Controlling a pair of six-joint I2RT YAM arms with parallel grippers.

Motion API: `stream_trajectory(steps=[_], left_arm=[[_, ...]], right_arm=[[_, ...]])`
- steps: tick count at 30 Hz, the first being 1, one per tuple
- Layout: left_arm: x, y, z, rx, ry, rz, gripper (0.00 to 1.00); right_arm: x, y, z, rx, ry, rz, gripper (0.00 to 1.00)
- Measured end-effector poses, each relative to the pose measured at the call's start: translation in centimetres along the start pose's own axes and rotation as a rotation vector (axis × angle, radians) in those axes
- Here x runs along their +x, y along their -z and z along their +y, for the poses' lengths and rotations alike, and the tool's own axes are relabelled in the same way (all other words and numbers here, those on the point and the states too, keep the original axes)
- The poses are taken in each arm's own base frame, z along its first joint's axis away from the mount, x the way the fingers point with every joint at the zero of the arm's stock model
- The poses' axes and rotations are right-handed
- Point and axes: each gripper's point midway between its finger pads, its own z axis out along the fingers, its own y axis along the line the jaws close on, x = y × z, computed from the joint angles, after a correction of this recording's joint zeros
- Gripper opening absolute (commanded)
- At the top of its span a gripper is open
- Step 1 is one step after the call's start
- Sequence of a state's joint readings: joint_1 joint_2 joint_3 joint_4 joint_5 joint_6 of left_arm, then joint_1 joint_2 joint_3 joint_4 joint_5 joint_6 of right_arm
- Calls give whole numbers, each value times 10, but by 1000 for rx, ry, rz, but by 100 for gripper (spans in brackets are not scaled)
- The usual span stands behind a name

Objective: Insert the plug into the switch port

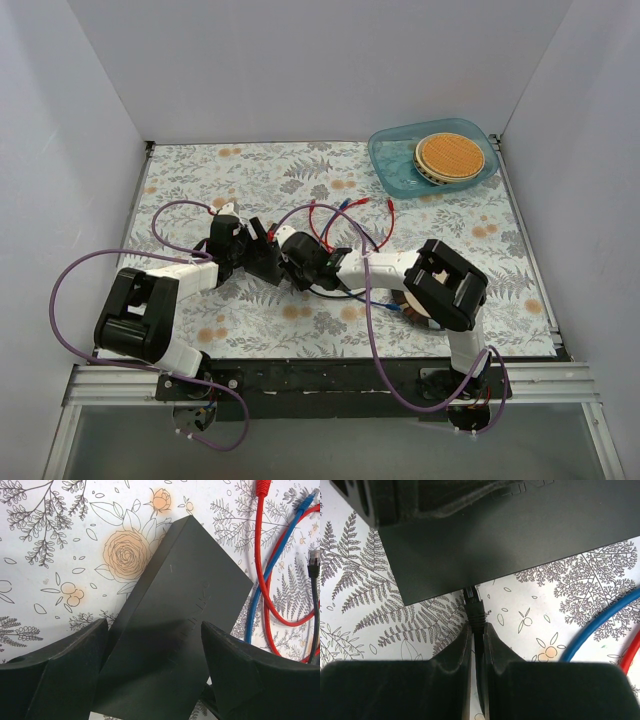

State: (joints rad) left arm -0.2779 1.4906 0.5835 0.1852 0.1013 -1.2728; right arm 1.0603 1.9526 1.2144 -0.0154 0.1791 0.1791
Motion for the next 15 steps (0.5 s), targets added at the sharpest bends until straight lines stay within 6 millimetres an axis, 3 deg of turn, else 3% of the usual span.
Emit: stream_trajectory(steps=[15], left_arm=[[1,0,4,-10,-19,2,63]], right_arm=[[-1,-1,0,-6,20,49,1]])
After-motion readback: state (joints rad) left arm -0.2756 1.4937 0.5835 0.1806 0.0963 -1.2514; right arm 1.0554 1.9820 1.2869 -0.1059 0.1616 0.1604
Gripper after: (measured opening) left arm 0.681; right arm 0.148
